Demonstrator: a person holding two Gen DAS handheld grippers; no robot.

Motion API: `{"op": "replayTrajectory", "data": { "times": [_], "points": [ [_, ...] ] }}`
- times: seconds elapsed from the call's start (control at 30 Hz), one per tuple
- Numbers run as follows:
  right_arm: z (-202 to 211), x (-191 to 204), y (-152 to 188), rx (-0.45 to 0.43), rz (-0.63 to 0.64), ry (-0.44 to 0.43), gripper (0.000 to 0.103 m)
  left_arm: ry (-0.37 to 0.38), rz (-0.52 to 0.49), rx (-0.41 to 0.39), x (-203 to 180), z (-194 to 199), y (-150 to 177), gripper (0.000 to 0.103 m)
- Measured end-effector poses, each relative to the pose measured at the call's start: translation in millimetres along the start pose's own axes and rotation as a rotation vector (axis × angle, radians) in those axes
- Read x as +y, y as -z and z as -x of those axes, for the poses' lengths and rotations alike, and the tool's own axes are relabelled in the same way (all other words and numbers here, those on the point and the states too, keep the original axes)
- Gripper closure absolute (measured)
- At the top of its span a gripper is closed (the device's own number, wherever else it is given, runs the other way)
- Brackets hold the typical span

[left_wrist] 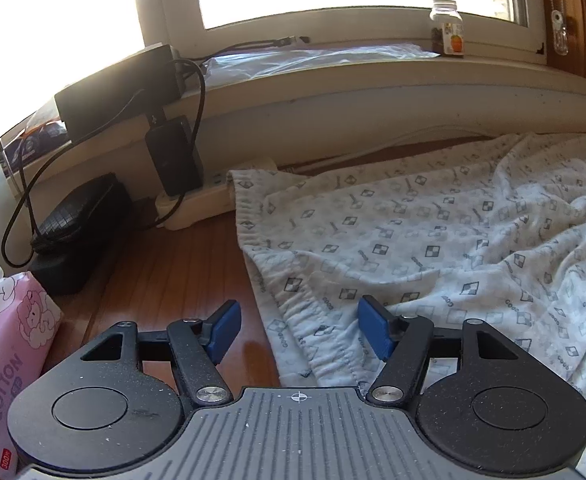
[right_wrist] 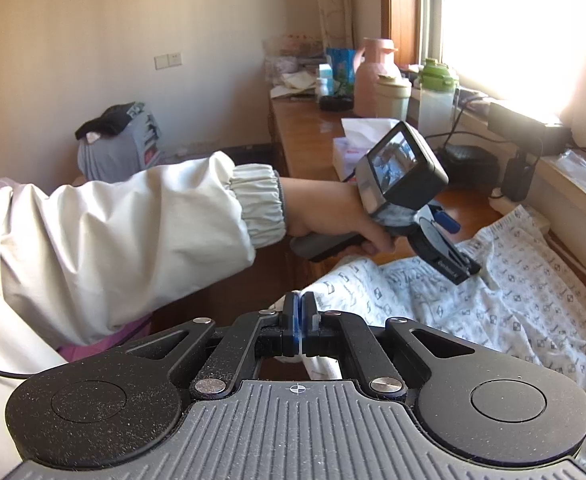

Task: Fold clothes

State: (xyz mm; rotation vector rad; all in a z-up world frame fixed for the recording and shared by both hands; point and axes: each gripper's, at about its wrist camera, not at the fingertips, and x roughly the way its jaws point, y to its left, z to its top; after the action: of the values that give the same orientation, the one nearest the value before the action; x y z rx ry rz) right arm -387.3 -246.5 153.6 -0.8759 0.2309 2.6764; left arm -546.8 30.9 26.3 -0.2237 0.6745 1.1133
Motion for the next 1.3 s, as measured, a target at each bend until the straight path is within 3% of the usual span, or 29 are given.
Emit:
{"op": "replayTrajectory", "data": {
  "times": [0.2,0.4,0.47,0.53,0.6,0.67,0.73,0.8,0.83,0.87,1.0,1.1,1.17,1.3],
  "points": [
    [20,-21,19,0.0,-0.014,0.1,0.099,0.013,0.035,-0.021,3,1,4,0.034],
    [41,-44,95,0.123,-0.057,0.242,0.092,0.038,0.071,-0.021,9,0,5,0.034],
    [45,-47,124,0.175,-0.068,0.284,0.082,0.044,0.084,-0.019,10,0,6,0.034],
    [48,-45,147,0.222,-0.057,0.33,0.08,0.048,0.095,-0.018,11,1,6,0.034],
    [55,-46,161,0.24,-0.063,0.362,0.078,0.047,0.1,-0.018,11,1,6,0.034],
    [64,-49,170,0.234,-0.069,0.382,0.068,0.04,0.095,-0.019,9,2,6,0.034],
    [72,-53,172,0.235,-0.09,0.406,0.068,0.037,0.093,-0.02,8,2,6,0.034],
    [76,-60,175,0.234,-0.116,0.402,0.069,0.034,0.092,-0.02,8,2,6,0.034],
    [77,-64,177,0.227,-0.141,0.389,0.076,0.033,0.091,-0.021,8,2,6,0.033],
    [78,-67,178,0.223,-0.165,0.375,0.098,0.032,0.09,-0.021,8,2,6,0.033],
    [103,-60,171,0.203,-0.189,0.352,0.1,0.029,0.087,-0.021,7,2,6,0.033],
    [150,-51,153,0.131,-0.24,0.271,0.1,0.025,0.087,-0.021,7,2,6,0.032],
    [165,-42,150,0.14,-0.243,0.218,0.1,0.024,0.09,-0.019,8,1,6,0.031],
    [170,-33,164,0.184,-0.256,0.269,0.095,0.023,0.091,-0.019,8,1,6,0.031]
  ]
}}
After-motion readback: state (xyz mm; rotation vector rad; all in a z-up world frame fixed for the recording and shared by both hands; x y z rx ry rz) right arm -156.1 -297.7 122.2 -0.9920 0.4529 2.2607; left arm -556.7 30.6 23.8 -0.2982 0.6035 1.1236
